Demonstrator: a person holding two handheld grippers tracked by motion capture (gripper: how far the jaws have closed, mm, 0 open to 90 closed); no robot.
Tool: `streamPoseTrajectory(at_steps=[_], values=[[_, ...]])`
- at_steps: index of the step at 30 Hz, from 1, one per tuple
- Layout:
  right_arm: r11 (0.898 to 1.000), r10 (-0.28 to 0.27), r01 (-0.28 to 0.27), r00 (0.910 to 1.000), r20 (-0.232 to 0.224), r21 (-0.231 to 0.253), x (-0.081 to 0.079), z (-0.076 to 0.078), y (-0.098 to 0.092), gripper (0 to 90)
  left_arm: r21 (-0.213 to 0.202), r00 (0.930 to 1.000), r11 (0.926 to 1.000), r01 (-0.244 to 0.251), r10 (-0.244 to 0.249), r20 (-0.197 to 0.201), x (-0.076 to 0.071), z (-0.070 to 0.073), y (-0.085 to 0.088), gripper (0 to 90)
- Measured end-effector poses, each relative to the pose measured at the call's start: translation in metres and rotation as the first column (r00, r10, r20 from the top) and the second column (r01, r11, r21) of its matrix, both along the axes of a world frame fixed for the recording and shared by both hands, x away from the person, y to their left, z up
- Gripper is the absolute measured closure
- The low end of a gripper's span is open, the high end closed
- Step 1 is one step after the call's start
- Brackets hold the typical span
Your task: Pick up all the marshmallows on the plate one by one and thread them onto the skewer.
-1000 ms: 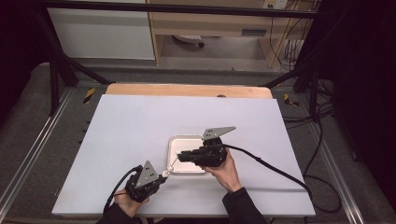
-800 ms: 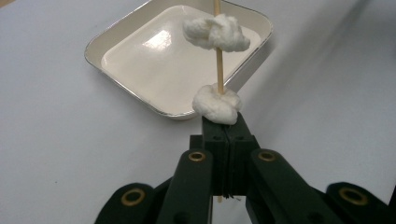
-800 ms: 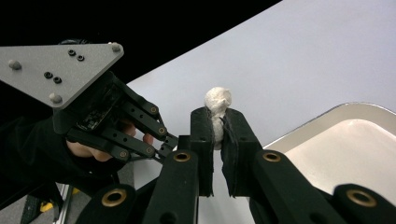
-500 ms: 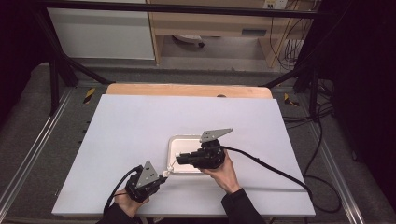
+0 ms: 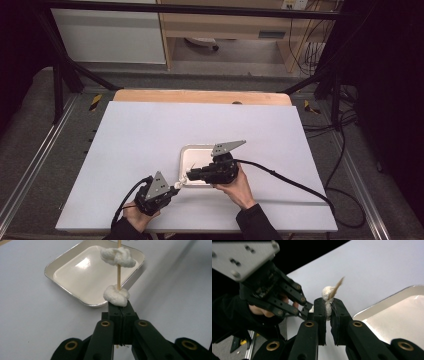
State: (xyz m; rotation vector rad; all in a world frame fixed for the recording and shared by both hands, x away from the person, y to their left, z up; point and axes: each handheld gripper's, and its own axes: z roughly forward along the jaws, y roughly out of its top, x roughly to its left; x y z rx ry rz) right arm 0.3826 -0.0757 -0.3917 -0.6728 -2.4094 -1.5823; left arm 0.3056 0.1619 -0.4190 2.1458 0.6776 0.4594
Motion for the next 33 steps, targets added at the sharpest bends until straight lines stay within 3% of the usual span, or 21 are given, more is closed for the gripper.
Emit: streamPoseTrajectory(at_steps=[2,4,8,10,12,15,21,27,33], values=[[1.000,0.008,-0.008,0.9999,-0.008,-0.011,-0.001,-0.005,0.002,83.6,0.024,0.9999,0.9997,-0.006,0.006,0.011,0.000,0.000,-0.001,88.9],[1.000,0.007,-0.007,1.0000,0.005,-0.005,-0.002,-0.005,0.003,83.3,-0.020,0.9998,0.9998,0.002,-0.002,-0.020,0.002,-0.001,0.003,88.9],[1.000,-0.005,0.005,0.9999,0.009,0.006,-0.002,-0.005,0.003,79.9,-0.037,0.9996,0.9993,-0.003,0.002,-0.027,0.002,-0.002,0.004,88.7],[1.000,-0.029,0.029,0.9990,0.034,-0.004,-0.003,-0.004,0.002,69.6,-0.049,0.9994,0.9988,-0.005,0.004,-0.033,0.003,-0.003,0.004,88.6],[0.999,-0.047,0.048,0.9978,0.047,-0.005,-0.005,-0.001,-0.001,65.1,-0.052,0.9994,0.9986,-0.011,0.009,-0.034,0.004,-0.003,0.005,88.6],[0.996,-0.083,0.080,0.9942,0.069,0.035,-0.005,0.005,-0.011,56.4,-0.073,0.9983,0.9972,-0.016,0.012,-0.058,0.006,-0.005,0.008,88.5],[0.987,-0.162,0.160,0.9801,0.115,0.026,-0.005,0.009,-0.035,38.6,-0.104,0.9971,0.9945,-0.017,0.009,-0.076,0.007,-0.006,0.010,88.3],[0.970,-0.228,0.238,0.9587,0.171,-0.041,-0.005,-0.004,-0.053,19.2,-0.139,0.9953,0.9901,-0.020,0.006,-0.097,0.010,-0.004,0.014,88.2],[0.954,-0.281,0.295,0.9438,0.174,-0.057,-0.004,-0.016,-0.076,6.8,-0.176,0.9931,0.9839,-0.030,0.009,-0.117,0.013,0.000,0.017,88.0]])
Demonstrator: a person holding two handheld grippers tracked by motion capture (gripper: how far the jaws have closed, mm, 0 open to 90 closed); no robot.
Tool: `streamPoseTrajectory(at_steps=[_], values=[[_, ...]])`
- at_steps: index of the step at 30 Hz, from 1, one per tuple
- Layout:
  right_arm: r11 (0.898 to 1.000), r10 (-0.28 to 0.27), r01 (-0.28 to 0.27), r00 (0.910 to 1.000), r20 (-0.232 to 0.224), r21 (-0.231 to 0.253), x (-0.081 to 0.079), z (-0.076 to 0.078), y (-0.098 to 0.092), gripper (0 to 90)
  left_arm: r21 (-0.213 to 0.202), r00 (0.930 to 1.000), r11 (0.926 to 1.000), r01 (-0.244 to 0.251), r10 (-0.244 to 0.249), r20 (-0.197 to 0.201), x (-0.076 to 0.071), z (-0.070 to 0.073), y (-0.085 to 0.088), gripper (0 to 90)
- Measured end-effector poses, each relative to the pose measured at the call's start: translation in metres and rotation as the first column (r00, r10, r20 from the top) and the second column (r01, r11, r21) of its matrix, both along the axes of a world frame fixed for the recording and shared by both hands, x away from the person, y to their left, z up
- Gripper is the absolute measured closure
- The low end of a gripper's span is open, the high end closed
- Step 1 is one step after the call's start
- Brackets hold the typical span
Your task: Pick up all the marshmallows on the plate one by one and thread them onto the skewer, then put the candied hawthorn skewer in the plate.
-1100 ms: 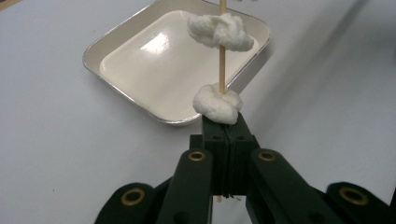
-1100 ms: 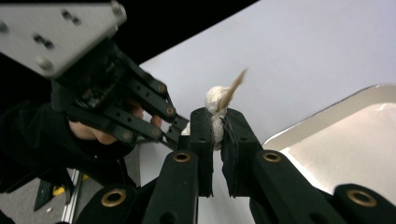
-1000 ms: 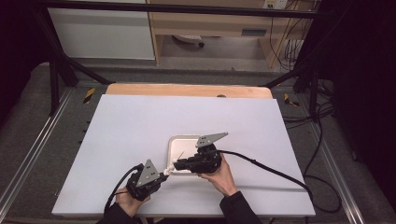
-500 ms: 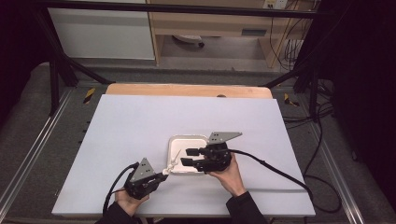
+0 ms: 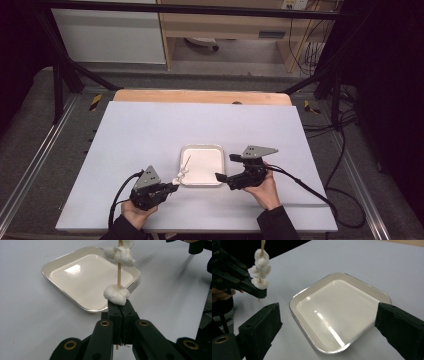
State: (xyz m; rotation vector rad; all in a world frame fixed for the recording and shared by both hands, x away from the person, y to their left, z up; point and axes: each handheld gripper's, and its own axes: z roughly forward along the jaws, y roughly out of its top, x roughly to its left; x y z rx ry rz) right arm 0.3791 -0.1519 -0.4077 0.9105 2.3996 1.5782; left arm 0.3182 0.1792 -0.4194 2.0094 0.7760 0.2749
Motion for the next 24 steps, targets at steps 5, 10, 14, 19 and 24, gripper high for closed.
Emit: streamPoseTrajectory(at_steps=[5,10,14,19,24], values=[[0.999,-0.030,0.029,0.9990,-0.033,-0.017,0.000,-0.009,-0.021,3.3,-0.002,0.9999,1.0000,0.008,-0.008,-0.012,0.003,0.003,0.001,87.9],[0.999,-0.050,0.048,0.9973,-0.054,-0.023,-0.002,-0.021,-0.042,1.9,0.000,0.9999,1.0000,0.007,-0.007,-0.012,0.007,0.010,0.002,87.8],[0.998,-0.055,0.053,0.9962,-0.067,-0.032,-0.004,-0.030,-0.056,1.4,0.010,0.9998,0.9999,0.006,-0.006,-0.018,0.013,0.015,0.002,87.7],[0.996,-0.073,0.068,0.9936,-0.086,-0.060,-0.005,-0.037,-0.071,0.9,0.023,0.9995,0.9997,0.010,-0.010,-0.030,0.022,0.023,-0.003,87.6],[0.992,-0.108,0.102,0.9913,-0.076,-0.075,-0.006,-0.039,-0.082,0.9,0.044,0.9987,0.9989,0.018,-0.016,-0.048,0.031,0.029,-0.009,87.6]])
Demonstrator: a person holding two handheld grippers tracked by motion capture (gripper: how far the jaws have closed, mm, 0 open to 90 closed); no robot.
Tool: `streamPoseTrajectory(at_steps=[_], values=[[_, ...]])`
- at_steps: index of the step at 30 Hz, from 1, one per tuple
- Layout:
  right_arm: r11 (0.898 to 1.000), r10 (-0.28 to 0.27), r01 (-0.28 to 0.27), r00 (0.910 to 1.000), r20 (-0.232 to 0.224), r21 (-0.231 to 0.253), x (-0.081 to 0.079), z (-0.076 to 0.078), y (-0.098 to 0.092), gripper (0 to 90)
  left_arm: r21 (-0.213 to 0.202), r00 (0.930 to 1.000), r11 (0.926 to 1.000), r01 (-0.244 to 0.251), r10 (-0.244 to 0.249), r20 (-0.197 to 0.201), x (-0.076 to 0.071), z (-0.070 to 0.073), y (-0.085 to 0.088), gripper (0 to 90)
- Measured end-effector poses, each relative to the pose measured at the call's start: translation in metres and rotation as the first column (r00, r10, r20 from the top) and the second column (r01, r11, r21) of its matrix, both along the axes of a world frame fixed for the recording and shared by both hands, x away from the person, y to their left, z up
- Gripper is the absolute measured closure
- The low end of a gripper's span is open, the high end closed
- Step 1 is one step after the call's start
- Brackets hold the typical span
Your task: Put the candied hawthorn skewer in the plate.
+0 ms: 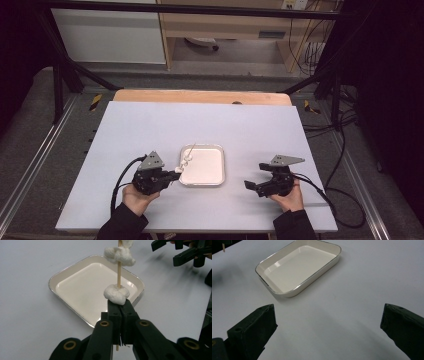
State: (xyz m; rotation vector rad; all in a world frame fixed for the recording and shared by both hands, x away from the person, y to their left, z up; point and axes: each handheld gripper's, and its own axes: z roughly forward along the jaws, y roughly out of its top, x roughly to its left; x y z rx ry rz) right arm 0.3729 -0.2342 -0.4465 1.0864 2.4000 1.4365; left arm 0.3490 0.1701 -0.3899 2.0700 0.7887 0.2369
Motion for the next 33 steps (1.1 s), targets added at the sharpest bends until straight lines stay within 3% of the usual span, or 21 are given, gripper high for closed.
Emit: streamPoseTrajectory(at_steps=[3,17,24,33], values=[[1.000,-0.009,0.009,0.9998,-0.017,-0.011,0.000,-0.001,-0.005,0.8,0.014,0.9998,0.9999,0.005,-0.005,-0.018,0.007,0.002,-0.004,87.6],[0.999,-0.030,0.030,0.9994,-0.015,-0.043,-0.005,-0.006,-0.018,0.5,0.106,0.9964,0.9942,-0.022,0.031,-0.079,0.039,-0.004,-0.039,87.5],[0.999,-0.033,0.032,0.9992,-0.024,-0.043,-0.005,-0.007,-0.020,0.5,0.175,0.9920,0.9844,-0.018,0.040,-0.120,0.050,-0.016,-0.056,87.5],[0.999,-0.035,0.034,0.9992,-0.021,-0.033,-0.005,-0.007,-0.021,0.5,0.251,0.9882,0.9679,-0.010,0.048,-0.146,0.053,-0.027,-0.065,87.5]])
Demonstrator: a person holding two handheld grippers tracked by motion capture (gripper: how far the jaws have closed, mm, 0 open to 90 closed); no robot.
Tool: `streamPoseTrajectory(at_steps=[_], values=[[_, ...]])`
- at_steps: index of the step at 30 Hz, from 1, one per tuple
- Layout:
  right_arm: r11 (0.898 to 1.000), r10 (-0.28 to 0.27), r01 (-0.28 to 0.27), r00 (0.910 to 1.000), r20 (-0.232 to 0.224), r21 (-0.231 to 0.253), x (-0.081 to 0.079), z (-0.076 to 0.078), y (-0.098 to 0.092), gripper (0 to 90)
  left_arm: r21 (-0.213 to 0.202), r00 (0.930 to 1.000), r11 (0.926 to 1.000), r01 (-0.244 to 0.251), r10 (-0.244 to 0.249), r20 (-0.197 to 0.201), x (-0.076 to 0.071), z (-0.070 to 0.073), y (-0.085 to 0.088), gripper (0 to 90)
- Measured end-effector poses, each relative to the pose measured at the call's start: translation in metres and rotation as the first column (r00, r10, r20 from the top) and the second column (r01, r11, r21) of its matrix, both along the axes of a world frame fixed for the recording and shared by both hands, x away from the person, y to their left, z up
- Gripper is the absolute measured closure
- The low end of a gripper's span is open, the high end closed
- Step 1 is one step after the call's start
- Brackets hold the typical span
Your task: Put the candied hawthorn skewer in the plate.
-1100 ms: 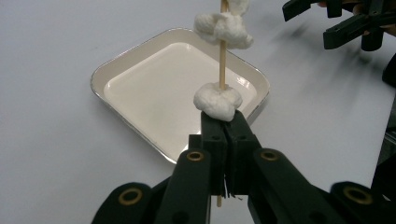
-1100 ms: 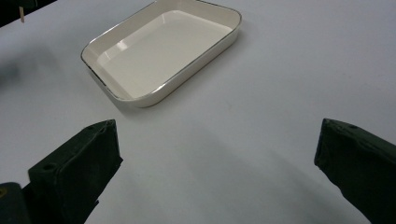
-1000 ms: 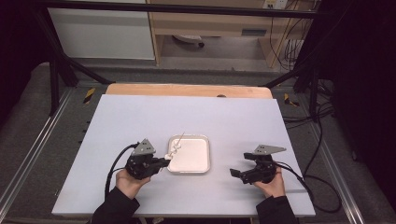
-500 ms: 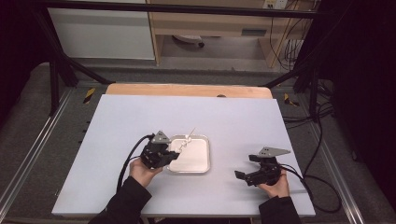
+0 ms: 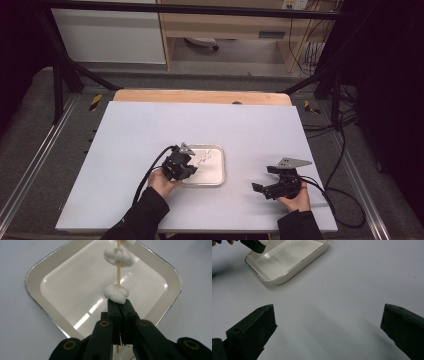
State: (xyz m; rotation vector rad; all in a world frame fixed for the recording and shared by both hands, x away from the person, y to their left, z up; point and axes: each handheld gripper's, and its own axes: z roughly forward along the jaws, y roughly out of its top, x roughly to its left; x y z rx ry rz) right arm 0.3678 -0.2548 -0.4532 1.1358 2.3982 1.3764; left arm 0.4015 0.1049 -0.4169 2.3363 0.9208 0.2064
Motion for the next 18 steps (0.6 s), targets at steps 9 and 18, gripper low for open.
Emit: streamPoseTrajectory(at_steps=[9,18], values=[[1.000,0.005,-0.006,1.0000,-0.003,-0.002,0.000,-0.001,0.000,0.5,0.055,0.9998,0.9985,-0.005,0.006,-0.020,0.001,-0.008,-0.005,87.0],[1.000,0.008,-0.008,1.0000,-0.004,0.004,0.000,-0.001,0.001,0.5,0.067,0.9998,0.9977,-0.009,0.010,-0.020,0.000,-0.010,-0.004,78.5]])
